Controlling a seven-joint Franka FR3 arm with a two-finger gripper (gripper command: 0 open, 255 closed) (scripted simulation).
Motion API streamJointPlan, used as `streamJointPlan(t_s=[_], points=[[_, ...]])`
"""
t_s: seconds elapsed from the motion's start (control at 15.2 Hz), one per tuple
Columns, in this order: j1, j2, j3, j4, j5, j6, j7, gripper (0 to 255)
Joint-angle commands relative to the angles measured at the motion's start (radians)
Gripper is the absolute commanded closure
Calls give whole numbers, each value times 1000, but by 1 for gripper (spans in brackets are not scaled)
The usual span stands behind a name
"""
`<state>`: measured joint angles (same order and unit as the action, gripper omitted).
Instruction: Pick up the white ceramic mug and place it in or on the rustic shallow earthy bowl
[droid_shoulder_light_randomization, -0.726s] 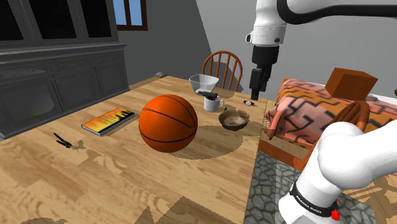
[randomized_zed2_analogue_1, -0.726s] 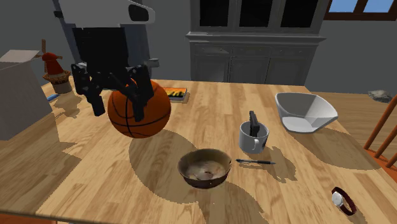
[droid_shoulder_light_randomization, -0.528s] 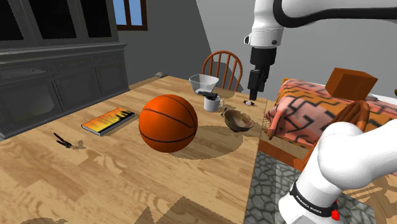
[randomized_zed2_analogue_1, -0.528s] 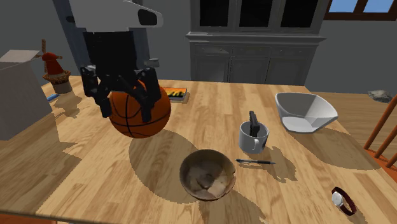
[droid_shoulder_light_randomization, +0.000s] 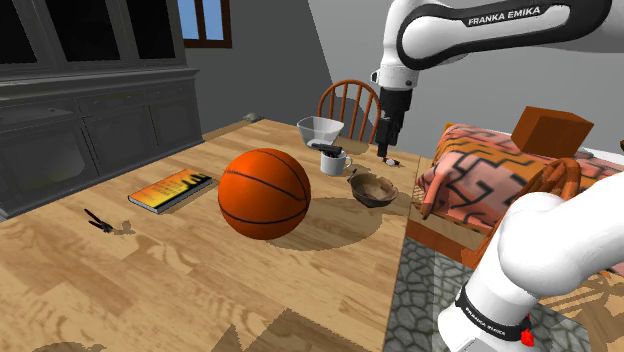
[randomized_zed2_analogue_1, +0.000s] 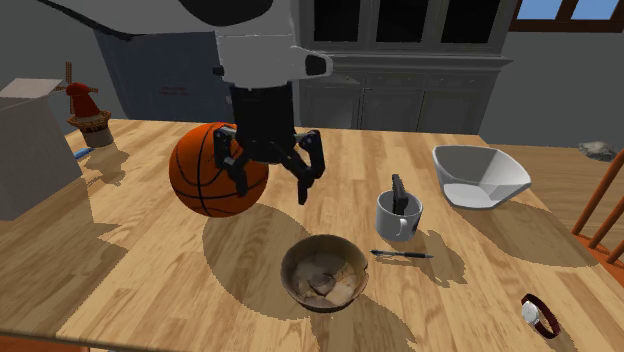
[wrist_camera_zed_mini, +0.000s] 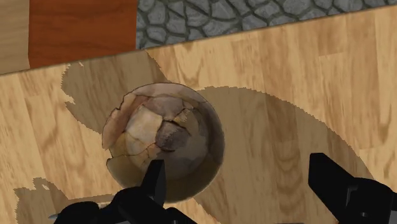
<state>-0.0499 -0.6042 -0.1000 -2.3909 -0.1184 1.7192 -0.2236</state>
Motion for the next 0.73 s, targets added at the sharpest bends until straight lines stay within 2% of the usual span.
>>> streamJointPlan(t_s=[0.0, 0.33, 0.66], points=[[-6, 63, -30, 16, -14, 57, -38, 0], [-18, 221, -101, 79, -27, 176, -133, 0], [-26, 396, -162, 175, -6, 274, -235, 0]])
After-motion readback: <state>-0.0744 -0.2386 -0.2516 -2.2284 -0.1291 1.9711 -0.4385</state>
